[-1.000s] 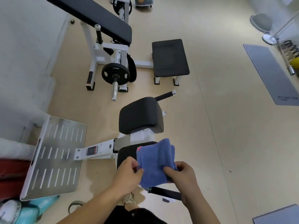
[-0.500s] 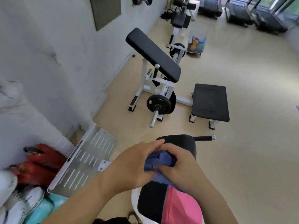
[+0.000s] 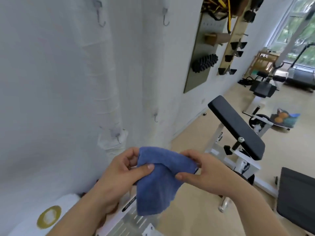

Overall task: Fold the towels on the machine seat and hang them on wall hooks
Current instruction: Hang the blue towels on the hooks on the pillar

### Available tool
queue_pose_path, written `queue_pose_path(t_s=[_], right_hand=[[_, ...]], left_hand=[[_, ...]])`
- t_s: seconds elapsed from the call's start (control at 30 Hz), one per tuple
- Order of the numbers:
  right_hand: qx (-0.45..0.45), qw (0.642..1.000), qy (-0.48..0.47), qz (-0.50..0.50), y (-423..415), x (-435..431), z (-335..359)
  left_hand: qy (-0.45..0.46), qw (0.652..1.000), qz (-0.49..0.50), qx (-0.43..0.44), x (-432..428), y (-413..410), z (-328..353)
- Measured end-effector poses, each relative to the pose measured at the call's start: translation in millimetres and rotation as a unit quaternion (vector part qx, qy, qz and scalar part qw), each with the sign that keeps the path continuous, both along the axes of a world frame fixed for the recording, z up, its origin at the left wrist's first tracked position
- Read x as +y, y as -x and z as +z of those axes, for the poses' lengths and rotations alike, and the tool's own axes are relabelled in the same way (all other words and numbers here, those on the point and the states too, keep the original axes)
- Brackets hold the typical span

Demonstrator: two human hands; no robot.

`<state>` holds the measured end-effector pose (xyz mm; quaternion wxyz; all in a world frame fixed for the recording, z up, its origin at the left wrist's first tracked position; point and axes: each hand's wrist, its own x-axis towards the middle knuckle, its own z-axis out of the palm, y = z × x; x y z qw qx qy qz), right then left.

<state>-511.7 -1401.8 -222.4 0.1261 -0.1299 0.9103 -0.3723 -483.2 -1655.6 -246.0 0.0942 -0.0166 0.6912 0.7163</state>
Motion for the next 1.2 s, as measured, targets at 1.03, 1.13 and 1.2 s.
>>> queue_pose_path(t_s=[1.03, 1.13, 1.2], right_hand=[[0.311, 0.924, 0.171, 0.144, 319, -188, 264], [0.316, 0.917, 0.184, 0.158, 346, -196, 249], [0.314, 0.912, 0.211, 0.157, 356, -202, 236]], left_hand=[[0.318, 0.867, 0.19, 0.332, -160, 226, 266], [0.421, 0.797, 0.194, 0.387, -166, 244, 257], [0.466, 0.739, 0.201, 0.443, -168, 251, 247]])
